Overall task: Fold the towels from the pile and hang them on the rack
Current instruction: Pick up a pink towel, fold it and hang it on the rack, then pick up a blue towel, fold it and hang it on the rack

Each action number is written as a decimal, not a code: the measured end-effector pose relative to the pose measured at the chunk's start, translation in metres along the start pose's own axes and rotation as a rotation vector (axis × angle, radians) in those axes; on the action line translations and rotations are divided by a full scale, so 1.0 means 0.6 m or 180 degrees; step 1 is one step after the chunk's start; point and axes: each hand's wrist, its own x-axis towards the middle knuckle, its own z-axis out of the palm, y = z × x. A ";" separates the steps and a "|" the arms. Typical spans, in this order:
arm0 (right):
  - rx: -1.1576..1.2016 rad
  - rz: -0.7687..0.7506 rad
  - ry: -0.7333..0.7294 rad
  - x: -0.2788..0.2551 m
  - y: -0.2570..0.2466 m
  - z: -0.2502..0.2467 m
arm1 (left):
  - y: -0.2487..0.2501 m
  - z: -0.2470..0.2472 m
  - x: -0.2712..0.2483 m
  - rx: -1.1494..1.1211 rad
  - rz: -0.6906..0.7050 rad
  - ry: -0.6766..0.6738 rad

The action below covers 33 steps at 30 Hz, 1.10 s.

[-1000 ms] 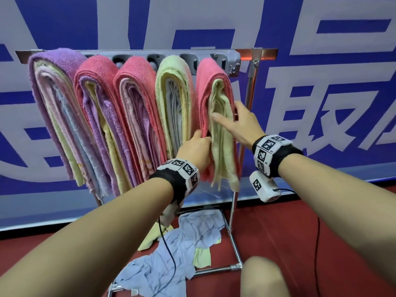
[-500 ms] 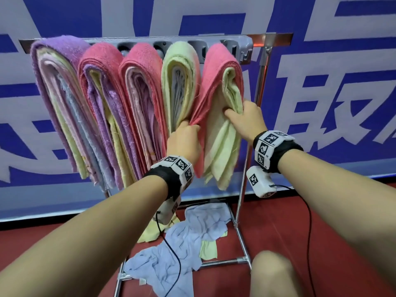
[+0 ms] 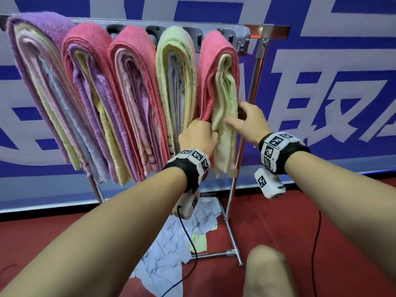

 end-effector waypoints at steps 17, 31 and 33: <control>-0.1067 0.0720 -0.0542 -0.055 0.031 0.100 | -0.092 0.052 -0.082 -0.0706 0.0607 -0.1772; -0.1546 0.0933 -0.2823 -0.248 0.271 0.490 | -0.468 0.294 -0.283 0.0360 -0.0671 -0.1816; -0.1497 0.0973 -0.2950 -0.269 0.320 0.566 | -0.523 0.346 -0.319 0.0408 -0.0959 -0.1898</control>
